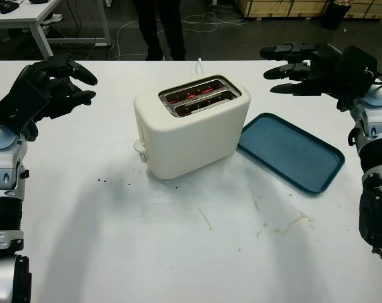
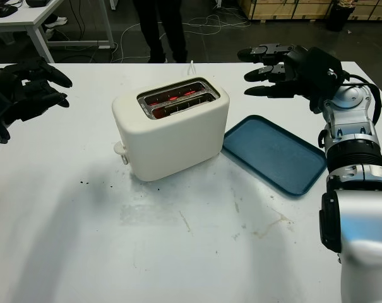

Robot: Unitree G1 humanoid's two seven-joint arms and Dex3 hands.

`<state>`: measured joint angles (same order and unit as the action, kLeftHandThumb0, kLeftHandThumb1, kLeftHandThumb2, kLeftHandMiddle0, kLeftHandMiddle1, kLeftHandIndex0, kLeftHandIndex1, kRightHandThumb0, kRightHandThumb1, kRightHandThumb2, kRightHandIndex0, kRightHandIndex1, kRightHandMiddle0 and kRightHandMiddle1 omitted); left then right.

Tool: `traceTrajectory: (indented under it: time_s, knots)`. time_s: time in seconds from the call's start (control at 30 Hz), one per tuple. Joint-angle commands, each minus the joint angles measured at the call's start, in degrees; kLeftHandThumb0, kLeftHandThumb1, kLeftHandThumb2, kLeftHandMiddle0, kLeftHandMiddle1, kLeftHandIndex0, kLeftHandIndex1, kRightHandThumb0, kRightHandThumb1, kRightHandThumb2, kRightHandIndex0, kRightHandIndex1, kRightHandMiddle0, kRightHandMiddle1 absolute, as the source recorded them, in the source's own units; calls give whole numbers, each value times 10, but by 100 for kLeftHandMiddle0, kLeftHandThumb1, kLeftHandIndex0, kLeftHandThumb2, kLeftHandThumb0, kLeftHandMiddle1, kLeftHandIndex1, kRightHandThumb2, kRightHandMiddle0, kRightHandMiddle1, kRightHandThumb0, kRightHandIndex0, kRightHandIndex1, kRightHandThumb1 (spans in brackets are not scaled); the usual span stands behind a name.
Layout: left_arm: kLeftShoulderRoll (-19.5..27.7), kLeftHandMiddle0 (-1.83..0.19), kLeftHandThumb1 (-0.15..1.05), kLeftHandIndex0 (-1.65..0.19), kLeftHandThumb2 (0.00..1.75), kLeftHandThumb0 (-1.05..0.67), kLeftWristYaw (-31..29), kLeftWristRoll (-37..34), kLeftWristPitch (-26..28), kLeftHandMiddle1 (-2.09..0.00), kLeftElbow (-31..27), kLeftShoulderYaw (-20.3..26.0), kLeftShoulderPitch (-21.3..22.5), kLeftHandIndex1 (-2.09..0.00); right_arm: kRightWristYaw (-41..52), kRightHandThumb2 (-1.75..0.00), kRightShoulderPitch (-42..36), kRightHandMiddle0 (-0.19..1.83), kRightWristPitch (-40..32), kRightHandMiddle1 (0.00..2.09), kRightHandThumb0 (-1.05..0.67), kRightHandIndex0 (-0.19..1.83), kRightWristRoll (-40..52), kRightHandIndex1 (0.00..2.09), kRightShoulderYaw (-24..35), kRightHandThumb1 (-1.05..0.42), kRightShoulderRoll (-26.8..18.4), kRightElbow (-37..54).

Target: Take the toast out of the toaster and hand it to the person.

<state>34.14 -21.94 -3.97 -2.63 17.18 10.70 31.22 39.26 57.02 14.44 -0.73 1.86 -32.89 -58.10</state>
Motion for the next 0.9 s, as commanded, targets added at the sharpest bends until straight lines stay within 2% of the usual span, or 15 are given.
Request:
traceTrajectory:
  time_s: [0.0,0.87]
  knots:
    - [1,-62,88,-58,0,-105,4,7,-7,-134,-3,-2,2,-120,4,0,-2,53,5,0,-82,40,0,50,1,-73,-2,-3]
    - [1,-63,87,-59,0,-105,5,7,-4,-132,-1,-3,5,-119,4,0,0,55,5,1,-83,35,-2,55,0,-73,0,-1]
